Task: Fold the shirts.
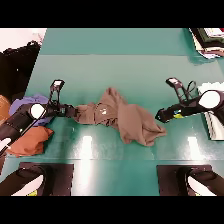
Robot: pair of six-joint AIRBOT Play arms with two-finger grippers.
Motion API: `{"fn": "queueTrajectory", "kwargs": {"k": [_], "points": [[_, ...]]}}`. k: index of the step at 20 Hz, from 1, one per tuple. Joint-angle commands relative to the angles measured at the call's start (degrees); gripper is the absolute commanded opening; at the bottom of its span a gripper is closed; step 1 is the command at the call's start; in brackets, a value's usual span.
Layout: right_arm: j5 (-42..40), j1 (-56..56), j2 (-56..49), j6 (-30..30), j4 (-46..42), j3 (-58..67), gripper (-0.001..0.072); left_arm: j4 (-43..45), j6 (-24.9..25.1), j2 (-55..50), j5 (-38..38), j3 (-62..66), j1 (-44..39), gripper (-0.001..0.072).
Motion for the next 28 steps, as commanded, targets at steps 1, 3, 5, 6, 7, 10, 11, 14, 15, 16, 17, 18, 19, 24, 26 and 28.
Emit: {"fn": "queueTrajectory", "kwargs": {"k": [1, 3, 5, 6, 7, 10, 11, 14, 15, 16, 17, 18, 19, 24, 26, 28], "points": [[5.0, -3.4, 0.0, 0.6, 0.6, 7.7, 0.0576, -0.2, -0.1, 0.0, 1.6, 0.1, 0.0, 0.0035], [3.2, -4.0, -0.9, 0.0, 5.6, 13.2, 0.0576, -0.2, -0.1, 0.0, 2.1, 1.8, 0.0, 0.0035], [2.4, -2.1, -5.3, -1.4, 10.5, 17.6, 0.0575, -0.2, -0.1, 0.0, 3.3, 3.3, 0.0, 0.0035], [2.1, -0.1, -8.4, -1.5, 10.5, 19.5, 0.0576, -0.2, -0.1, 0.0, 3.5, 3.9, 0.0, 0.0035], [1.8, 1.7, -11.6, -1.8, 10.4, 21.2, 0.0575, -0.2, -0.1, 0.0, 3.5, 4.4, 0.0, 0.0036], [0.3, 6.0, -22.6, -2.1, 10.6, 27.4, 0.0575, -0.2, -0.1, 0.0, 3.5, 6.2, 0.0, 0.0035], [-0.4, 7.1, -25.9, -2.1, 10.6, 29.6, 0.0575, -0.2, -0.1, 0.0, 3.5, 6.4, 0.0, 0.0035], [-3.5, 9.7, -35.3, -2.1, 10.7, 36.2, 0.0575, -0.2, -0.1, 0.0, 3.3, 6.4, 0.0, 0.0035], [-4.1, 10.3, -38.1, -2.1, 11.0, 38.3, 0.0575, -0.2, -0.1, 0.0, 3.2, 6.4, 0.0, 0.0036], [-4.4, 10.8, -40.6, -2.1, 12.4, 40.2, 0.0575, -0.2, -0.1, 0.0, 3.0, 6.4, 0.0, 0.0035], [-4.7, 11.2, -43.1, -2.1, 15.1, 42.2, 0.0575, -0.2, -0.1, 0.0, 2.9, 6.4, 0.0, 0.0035], [-5.1, 11.3, -45.5, -2.1, 17.7, 44.3, 0.0575, -0.2, -0.1, 0.0, 2.8, 6.4, 0.0, 0.0035], [-5.1, 11.8, -47.7, -2.1, 19.6, 46.2, 0.0575, -0.2, -0.1, 0.0, 2.9, 6.4, 0.0, 0.0035], [-2.7, 14.7, -57.4, -2.0, 19.9, 55.0, 0.0571, -0.5, -0.1, 0.0, 2.8, 6.4, 0.0, 0.0035], [-1.9, 15.6, -59.5, -2.0, 19.3, 56.8, 0.0408, -0.7, -0.1, 0.0, 2.3, 6.4, 0.0, 0.0035], [-2.1, 15.7, -59.5, -2.1, 19.3, 57.0, 0.0011, -0.7, -0.1, 0.0, 1.6, 6.4, 0.0, 0.0035]]}}
